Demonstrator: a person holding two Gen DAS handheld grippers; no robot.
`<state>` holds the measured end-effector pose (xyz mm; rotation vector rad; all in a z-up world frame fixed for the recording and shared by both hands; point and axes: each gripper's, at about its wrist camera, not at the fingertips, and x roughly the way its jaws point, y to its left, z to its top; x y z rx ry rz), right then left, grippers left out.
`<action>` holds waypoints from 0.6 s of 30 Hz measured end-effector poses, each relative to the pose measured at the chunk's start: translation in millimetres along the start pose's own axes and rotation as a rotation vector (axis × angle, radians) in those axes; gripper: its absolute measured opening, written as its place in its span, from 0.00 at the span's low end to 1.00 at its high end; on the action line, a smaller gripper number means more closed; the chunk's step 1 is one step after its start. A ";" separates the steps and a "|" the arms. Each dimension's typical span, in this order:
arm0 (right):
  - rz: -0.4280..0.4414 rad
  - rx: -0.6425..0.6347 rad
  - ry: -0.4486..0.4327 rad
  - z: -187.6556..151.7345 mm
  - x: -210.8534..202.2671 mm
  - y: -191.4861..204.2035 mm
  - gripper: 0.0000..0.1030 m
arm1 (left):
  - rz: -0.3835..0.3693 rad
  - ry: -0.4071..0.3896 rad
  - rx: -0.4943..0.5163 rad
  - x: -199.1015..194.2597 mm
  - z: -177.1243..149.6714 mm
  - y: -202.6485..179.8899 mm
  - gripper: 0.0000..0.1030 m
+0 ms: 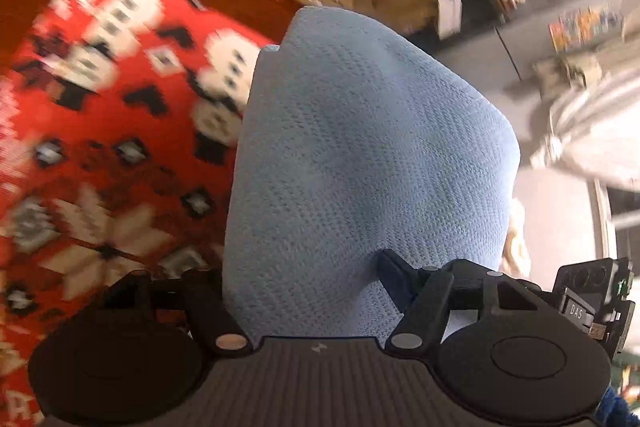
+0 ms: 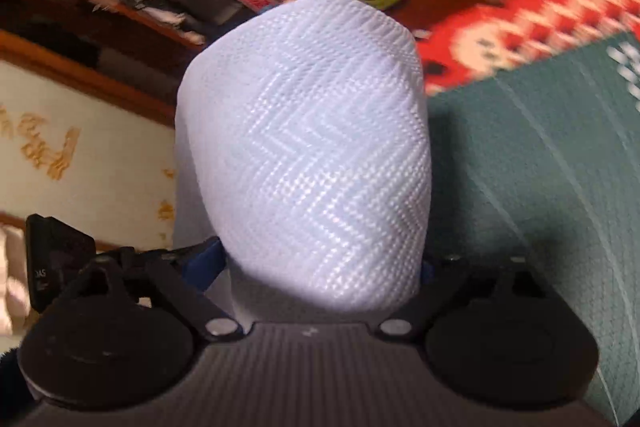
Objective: Fold clothes
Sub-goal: 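Close both tools on the fleece edge and lift the bundle, then carry the fleece bundle with both tools off the cutting mat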
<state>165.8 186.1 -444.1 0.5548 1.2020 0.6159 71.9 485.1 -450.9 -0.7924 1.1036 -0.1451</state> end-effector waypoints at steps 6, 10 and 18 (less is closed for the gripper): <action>0.094 -0.060 0.076 30.2 56.8 51.0 0.90 | 0.099 -0.100 -0.036 -53.1 33.8 25.9 0.64; 0.125 -0.059 0.110 41.3 100.8 64.1 0.90 | 0.147 -0.127 -0.069 -64.6 56.5 59.7 0.65; 0.006 -0.035 0.164 43.4 162.9 28.1 0.94 | 0.146 -0.130 -0.176 -36.3 69.0 124.8 0.70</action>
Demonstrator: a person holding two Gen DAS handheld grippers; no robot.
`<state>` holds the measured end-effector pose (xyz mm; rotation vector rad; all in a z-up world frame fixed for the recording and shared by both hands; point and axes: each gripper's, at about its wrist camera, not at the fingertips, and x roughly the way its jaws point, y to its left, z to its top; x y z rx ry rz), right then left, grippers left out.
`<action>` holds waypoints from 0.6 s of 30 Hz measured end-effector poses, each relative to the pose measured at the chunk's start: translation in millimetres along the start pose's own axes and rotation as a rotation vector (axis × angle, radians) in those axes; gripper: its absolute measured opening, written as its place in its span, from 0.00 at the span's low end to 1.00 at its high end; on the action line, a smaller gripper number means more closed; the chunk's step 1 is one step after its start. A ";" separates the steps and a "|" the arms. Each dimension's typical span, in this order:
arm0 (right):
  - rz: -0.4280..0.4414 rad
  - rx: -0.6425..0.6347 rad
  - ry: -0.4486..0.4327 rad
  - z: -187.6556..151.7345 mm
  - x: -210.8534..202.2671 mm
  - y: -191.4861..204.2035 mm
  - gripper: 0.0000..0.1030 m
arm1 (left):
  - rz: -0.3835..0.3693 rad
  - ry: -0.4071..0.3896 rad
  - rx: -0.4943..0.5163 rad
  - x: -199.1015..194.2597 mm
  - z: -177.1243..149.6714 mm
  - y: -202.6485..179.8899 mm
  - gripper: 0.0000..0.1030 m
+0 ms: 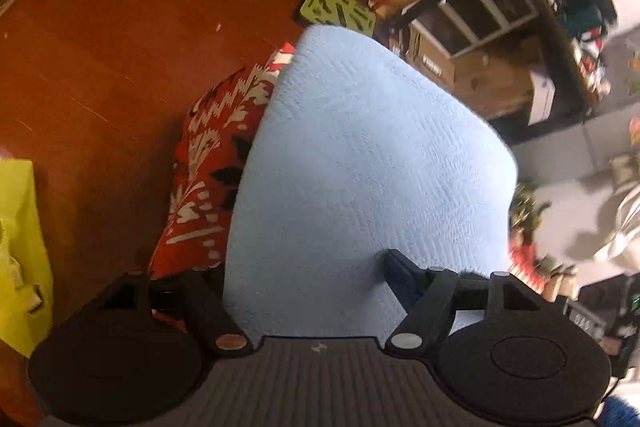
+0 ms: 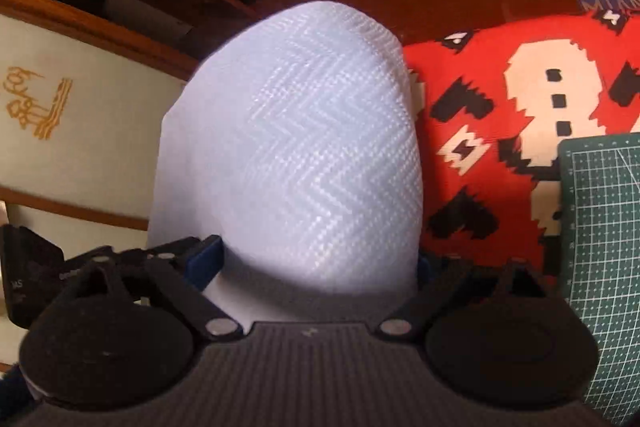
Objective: Fold clothes
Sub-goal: 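Carry the fleece bundle with both tools off the cutting mat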
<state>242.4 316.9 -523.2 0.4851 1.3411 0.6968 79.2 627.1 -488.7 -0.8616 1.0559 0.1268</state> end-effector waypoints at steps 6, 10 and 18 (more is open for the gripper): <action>-0.028 0.001 0.033 -0.6 -15.0 -5.9 0.94 | -0.042 -0.068 -0.076 -26.7 -11.2 22.6 0.68; -0.036 0.036 0.061 -11.9 -27.1 -12.1 0.95 | -0.117 -0.113 -0.169 -47.9 -19.8 35.8 0.51; -0.106 -0.069 0.068 -44.9 -34.7 1.6 0.59 | -0.222 -0.122 -0.285 -43.0 -30.3 44.8 0.20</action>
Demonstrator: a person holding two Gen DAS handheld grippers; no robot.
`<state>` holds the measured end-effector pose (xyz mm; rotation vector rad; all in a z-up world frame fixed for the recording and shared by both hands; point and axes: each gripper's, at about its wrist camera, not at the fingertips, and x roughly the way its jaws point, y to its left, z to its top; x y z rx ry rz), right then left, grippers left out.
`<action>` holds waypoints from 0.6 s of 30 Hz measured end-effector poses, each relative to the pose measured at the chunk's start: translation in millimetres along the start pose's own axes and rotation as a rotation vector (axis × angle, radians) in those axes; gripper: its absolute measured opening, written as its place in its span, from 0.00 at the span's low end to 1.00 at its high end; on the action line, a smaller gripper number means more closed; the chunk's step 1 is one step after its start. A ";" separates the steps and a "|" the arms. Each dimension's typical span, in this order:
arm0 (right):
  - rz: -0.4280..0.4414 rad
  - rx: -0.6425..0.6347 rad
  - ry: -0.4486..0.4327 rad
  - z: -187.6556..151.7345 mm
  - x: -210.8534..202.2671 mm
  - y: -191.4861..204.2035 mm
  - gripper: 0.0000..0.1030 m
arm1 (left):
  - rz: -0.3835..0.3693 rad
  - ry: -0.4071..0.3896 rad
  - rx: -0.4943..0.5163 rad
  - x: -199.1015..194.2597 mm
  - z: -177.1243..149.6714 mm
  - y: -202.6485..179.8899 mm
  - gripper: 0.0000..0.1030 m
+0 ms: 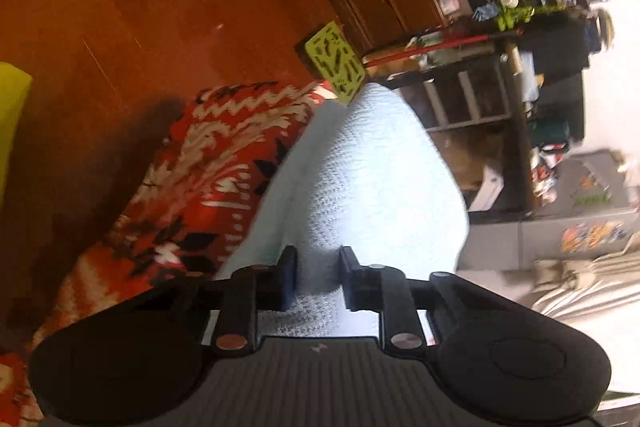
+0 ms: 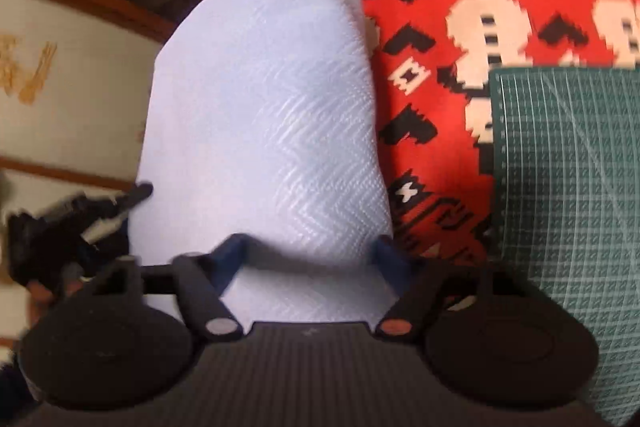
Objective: Fold clothes
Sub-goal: 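Carry the fleece bundle with both tools off the cutting mat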
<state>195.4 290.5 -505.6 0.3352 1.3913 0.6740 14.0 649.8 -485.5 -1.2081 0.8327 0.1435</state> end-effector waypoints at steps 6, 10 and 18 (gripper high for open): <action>-0.037 -0.020 -0.027 -8.1 -15.8 12.5 0.36 | -0.013 0.013 0.042 13.2 -5.2 -24.4 0.20; -0.063 0.009 -0.022 -6.4 -25.0 13.2 0.47 | 0.031 0.026 -0.026 16.4 3.6 11.0 0.25; -0.185 -0.251 -0.232 17.1 -29.3 82.9 0.47 | 0.048 0.009 0.037 -6.4 1.0 8.4 0.37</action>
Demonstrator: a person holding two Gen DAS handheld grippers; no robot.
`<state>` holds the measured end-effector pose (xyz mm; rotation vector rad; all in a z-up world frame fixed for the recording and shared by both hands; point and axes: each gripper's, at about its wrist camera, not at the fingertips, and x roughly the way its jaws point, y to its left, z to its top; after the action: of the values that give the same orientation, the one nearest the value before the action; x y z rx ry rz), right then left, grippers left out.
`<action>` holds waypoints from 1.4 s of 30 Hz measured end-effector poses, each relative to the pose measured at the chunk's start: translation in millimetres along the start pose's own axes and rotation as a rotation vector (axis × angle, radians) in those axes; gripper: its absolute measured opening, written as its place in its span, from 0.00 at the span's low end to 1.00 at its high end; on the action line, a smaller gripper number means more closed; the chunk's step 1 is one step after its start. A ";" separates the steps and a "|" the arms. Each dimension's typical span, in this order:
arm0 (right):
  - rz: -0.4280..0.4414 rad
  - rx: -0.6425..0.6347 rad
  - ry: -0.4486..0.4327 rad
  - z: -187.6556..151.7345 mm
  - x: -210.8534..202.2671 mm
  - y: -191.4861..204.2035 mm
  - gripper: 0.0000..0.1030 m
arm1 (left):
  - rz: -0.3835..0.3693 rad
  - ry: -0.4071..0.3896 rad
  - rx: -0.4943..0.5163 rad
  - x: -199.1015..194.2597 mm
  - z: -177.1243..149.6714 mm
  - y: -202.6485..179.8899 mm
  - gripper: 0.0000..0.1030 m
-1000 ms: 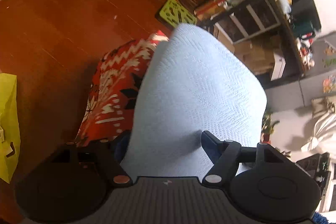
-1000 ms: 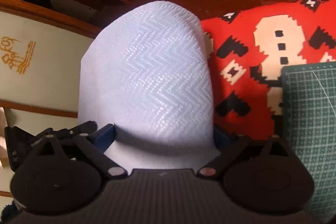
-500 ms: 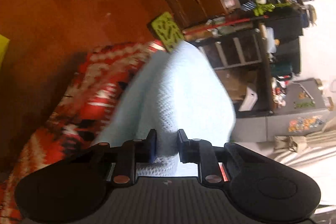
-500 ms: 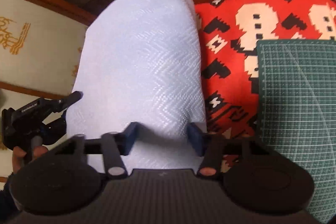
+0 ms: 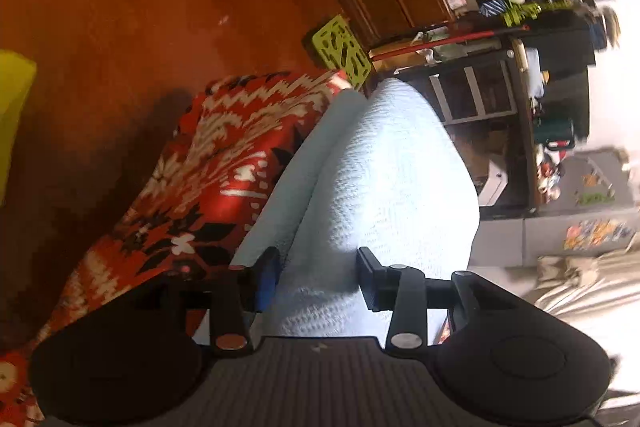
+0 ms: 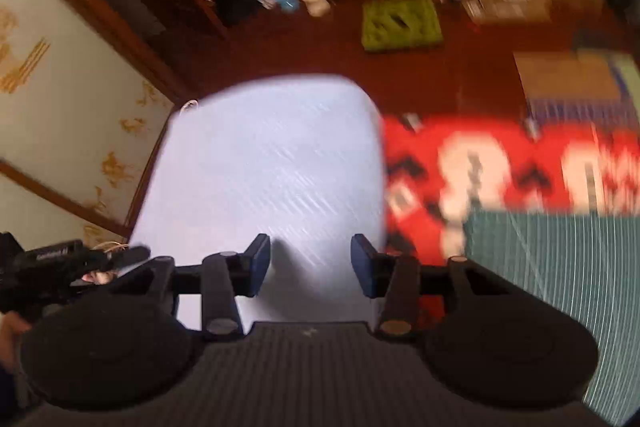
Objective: Fold clothes
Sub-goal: 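Carry the fleece bundle with both tools off the cutting mat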
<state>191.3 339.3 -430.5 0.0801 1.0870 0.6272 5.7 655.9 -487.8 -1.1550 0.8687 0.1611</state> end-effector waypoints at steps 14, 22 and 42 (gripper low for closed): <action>-0.079 -0.267 0.023 27.8 69.2 48.9 0.11 | 0.117 0.019 0.252 31.3 -10.4 -60.6 0.00; -0.053 -0.233 0.003 24.1 77.9 33.2 0.11 | 0.121 0.004 0.258 30.6 -7.4 -63.4 0.02; -0.037 -0.068 -0.055 6.7 29.1 -16.1 0.18 | 0.151 -0.031 0.364 35.1 4.8 -95.9 0.05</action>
<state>213.0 342.5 -456.3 0.0178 1.0108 0.6245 82.5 607.8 -440.7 -0.7469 0.9139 0.1373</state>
